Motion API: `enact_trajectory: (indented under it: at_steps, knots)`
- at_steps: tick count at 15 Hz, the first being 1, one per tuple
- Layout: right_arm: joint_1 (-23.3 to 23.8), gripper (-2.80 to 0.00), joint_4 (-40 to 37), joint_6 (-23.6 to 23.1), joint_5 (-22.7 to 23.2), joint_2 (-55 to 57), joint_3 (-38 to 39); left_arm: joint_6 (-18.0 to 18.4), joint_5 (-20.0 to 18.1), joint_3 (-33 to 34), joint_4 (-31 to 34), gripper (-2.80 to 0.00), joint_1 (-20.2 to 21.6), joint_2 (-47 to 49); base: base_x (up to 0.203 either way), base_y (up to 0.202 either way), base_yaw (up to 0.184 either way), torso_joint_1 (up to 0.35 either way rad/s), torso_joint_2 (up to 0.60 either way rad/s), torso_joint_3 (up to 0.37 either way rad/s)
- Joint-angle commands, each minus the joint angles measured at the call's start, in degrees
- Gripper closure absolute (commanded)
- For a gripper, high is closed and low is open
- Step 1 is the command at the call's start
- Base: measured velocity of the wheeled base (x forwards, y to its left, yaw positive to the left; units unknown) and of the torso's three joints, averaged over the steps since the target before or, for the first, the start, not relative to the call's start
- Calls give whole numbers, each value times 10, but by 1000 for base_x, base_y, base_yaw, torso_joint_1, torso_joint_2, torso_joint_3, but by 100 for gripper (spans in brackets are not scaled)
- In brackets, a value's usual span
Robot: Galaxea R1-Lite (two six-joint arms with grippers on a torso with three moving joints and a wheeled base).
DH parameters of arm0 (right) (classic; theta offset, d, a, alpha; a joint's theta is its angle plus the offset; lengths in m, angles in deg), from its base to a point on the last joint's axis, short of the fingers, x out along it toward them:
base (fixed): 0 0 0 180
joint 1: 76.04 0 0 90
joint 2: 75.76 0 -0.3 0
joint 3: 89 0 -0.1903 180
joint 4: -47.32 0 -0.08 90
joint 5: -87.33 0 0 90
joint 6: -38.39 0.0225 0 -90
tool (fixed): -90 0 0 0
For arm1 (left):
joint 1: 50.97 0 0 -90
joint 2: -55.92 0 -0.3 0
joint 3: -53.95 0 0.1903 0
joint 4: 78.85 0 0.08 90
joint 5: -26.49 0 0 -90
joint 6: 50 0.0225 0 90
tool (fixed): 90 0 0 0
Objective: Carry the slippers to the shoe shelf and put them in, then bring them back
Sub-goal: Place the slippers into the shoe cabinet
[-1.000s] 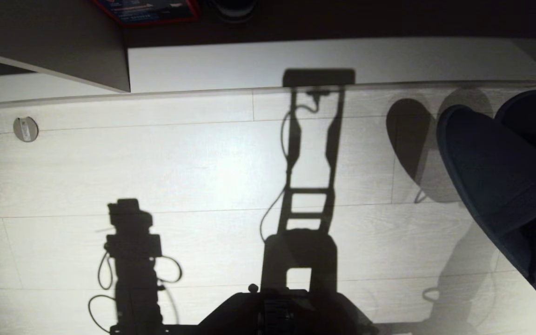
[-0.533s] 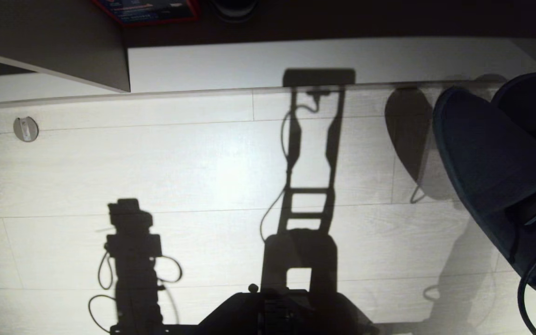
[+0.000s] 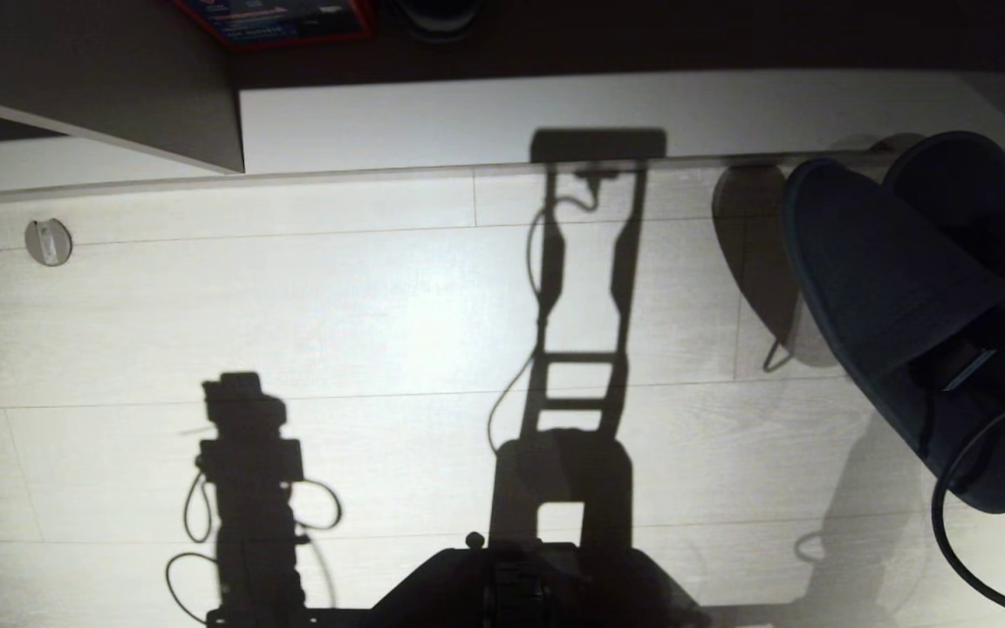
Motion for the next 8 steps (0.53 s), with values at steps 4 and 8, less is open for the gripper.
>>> enact_trajectory:
  at_steps: [4, 8]
  knots:
    - [0, 0, 6, 0, 8, 43, -62, -1, -1, 0, 0, 0, 0, 0, 0, 0, 0, 0, 0, 0]
    - [0, 0, 5, 1, 12, 63, -127, -1, -1, 0, 0, 0, 0, 0, 0, 0, 0, 0, 0, 0]
